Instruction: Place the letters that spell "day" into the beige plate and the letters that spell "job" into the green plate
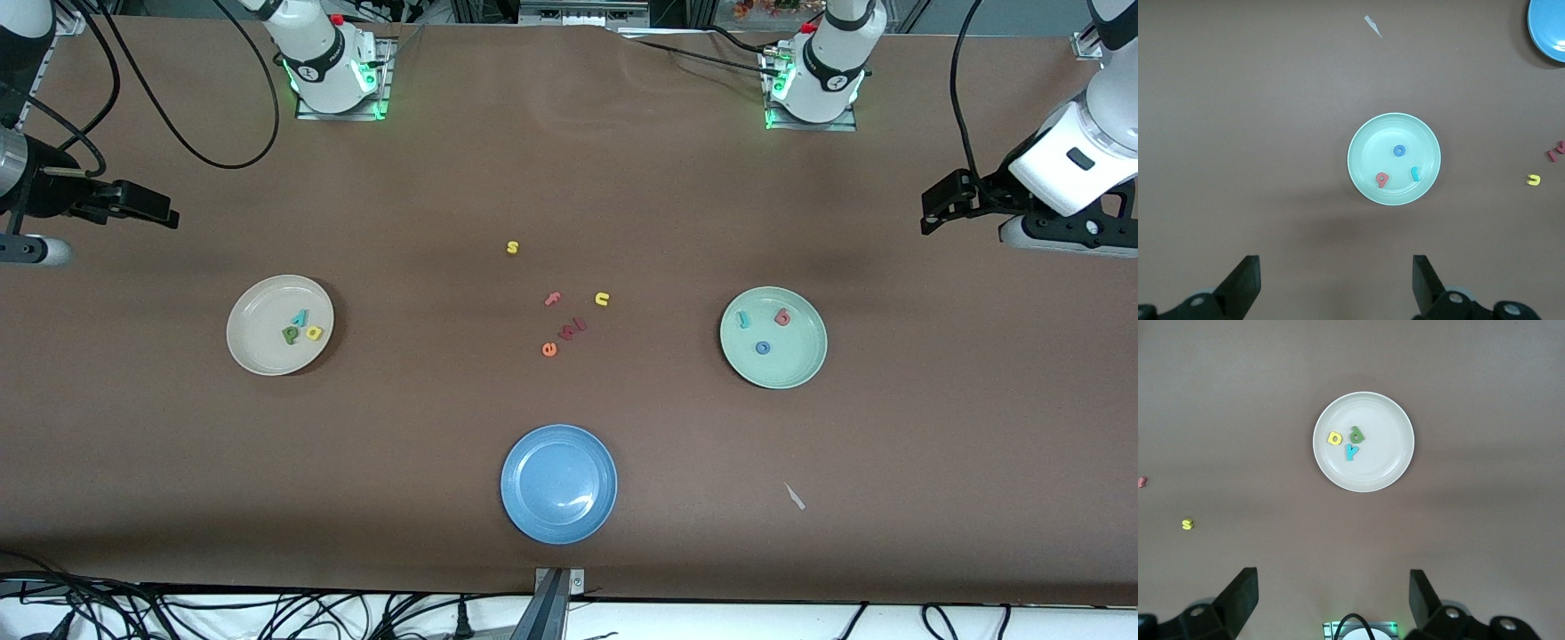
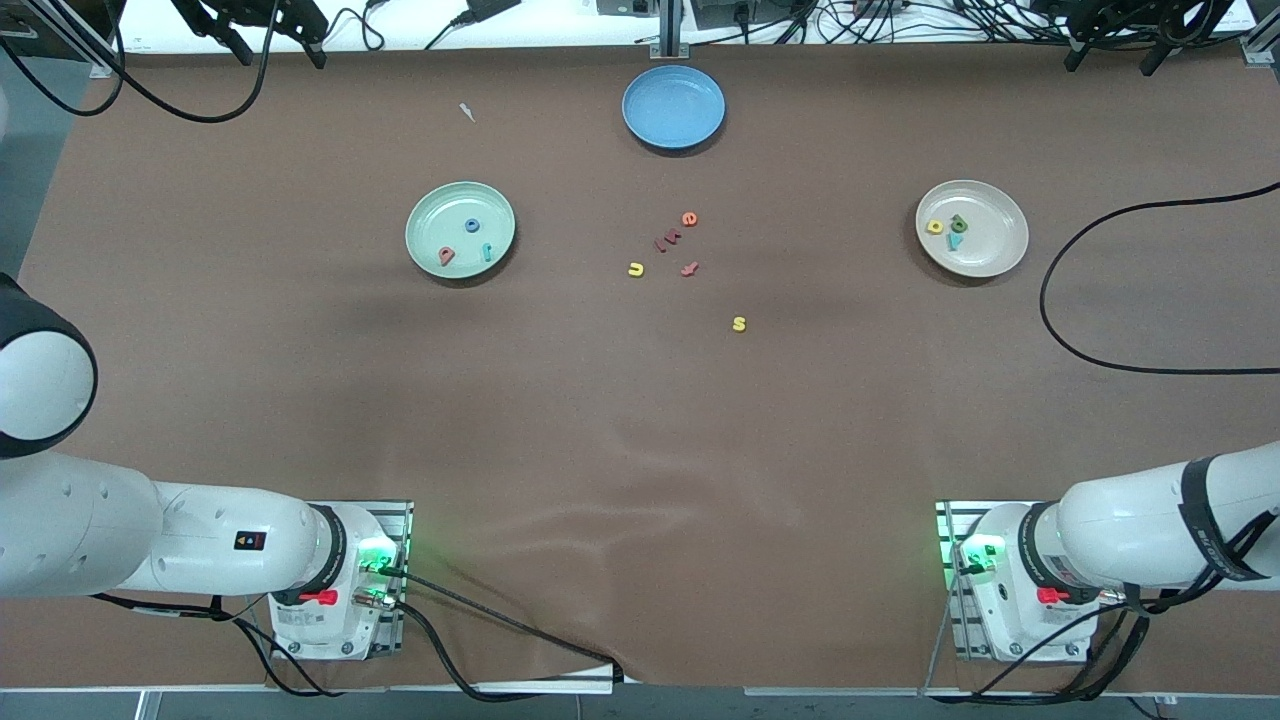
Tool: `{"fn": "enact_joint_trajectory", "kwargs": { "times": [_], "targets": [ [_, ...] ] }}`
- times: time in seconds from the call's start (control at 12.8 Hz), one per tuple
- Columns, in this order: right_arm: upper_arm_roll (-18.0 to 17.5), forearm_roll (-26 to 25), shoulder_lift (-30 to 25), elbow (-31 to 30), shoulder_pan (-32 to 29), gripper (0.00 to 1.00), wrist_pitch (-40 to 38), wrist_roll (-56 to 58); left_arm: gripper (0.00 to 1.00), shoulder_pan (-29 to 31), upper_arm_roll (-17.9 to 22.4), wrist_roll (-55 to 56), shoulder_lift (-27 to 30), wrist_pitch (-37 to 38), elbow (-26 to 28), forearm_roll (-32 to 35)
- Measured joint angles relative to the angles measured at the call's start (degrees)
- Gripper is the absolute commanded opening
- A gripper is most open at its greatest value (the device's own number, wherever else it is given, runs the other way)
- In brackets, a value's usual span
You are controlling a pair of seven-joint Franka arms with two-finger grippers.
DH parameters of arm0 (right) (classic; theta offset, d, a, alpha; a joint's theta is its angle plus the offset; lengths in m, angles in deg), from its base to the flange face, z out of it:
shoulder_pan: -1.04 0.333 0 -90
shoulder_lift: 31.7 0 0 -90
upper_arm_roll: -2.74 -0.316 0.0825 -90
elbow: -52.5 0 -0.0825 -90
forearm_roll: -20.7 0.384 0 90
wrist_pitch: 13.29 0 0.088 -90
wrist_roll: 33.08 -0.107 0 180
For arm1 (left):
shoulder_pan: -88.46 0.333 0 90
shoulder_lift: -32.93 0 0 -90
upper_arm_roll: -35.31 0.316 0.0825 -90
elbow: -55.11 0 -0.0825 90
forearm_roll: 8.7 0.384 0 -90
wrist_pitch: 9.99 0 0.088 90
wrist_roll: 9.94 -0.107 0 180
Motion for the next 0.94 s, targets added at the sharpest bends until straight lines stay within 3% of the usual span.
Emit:
{"fn": "enact_joint_trajectory", "kwargs": {
  "times": [0.94],
  "targets": [
    [-0.42, -3.60, -0.32, 1.51, 1.13, 1.00, 3.77, 6.46, 1.00, -0.01, -0.04, 0.00, 0.00, 0.00, -0.11, 0.00]
  ]
}}
